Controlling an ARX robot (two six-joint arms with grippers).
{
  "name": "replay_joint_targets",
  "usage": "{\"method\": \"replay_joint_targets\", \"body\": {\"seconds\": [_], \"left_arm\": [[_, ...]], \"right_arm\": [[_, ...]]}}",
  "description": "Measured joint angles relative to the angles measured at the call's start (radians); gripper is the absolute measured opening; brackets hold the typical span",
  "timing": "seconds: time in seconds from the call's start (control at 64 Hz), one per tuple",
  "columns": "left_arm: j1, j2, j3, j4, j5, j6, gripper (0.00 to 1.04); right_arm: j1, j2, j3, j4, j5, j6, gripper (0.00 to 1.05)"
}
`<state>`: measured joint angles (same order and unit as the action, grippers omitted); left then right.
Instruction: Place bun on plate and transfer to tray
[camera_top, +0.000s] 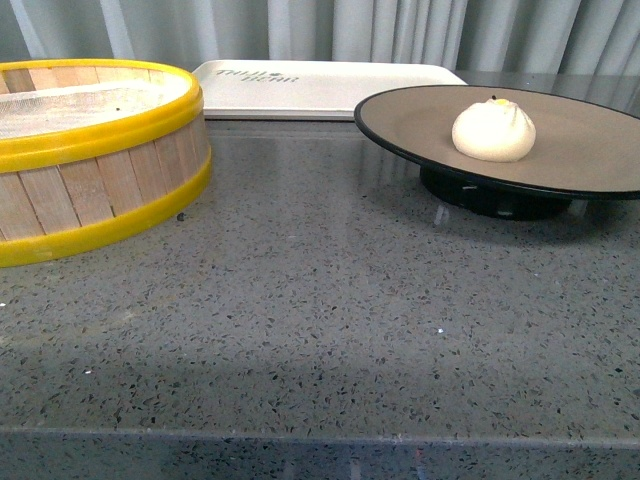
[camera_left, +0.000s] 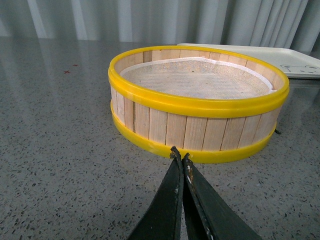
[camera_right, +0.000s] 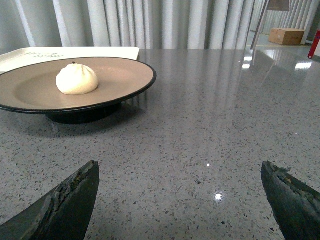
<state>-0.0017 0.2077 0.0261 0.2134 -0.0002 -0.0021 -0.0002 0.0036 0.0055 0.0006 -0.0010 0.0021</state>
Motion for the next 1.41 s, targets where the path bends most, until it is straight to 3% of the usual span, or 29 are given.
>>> {"method": "replay_joint_targets", "body": {"seconds": [0.156, 0.265, 0.546, 1.046, 1.093, 1.14, 1.171, 1.202, 1.28, 1.405], "left_arm": [[0.0, -0.04, 0.0, -0.042, 0.0, 0.0, 0.04], [0.0, -0.164, 0.0, -0.2, 0.0, 0.0, 0.04], [0.0, -0.204, 0.0, -0.213, 0.0, -0.001, 0.05], [0.0, -0.204, 0.0, -0.213, 0.0, 0.0, 0.85], [0.0, -0.204, 0.0, -0.213, 0.0, 0.0, 0.92], [0.0, -0.204, 0.0, -0.213, 0.0, 0.0, 1.0], [0.0, -0.204, 0.0, -0.213, -0.001, 0.0, 0.99], [0.0, -0.204, 0.0, -0.213, 0.001, 0.0, 0.98], [0.0, -0.204, 0.0, -0.213, 0.0, 0.0, 0.98], [0.0, -0.204, 0.0, -0.213, 0.0, 0.0, 0.98]], "right_arm": [[0.0, 0.0, 0.0, 0.0, 0.0, 0.0, 0.96], [0.0, 0.0, 0.0, 0.0, 0.0, 0.0, 0.96], [0.0, 0.0, 0.0, 0.0, 0.0, 0.0, 0.96], [0.0, 0.0, 0.0, 0.0, 0.0, 0.0, 0.96], [0.018, 0.019, 0.013, -0.035, 0.06, -0.023, 0.96], [0.055, 0.111, 0.067, -0.107, 0.214, -0.102, 0.96], [0.058, 0.209, 0.107, -0.082, 0.272, -0.154, 0.96], [0.04, 0.301, 0.147, -0.021, 0.267, -0.18, 0.96], [-0.039, 0.503, 0.251, 0.153, 0.164, -0.185, 0.96], [-0.159, 0.723, 0.388, 0.269, 0.005, -0.063, 0.96]]}}
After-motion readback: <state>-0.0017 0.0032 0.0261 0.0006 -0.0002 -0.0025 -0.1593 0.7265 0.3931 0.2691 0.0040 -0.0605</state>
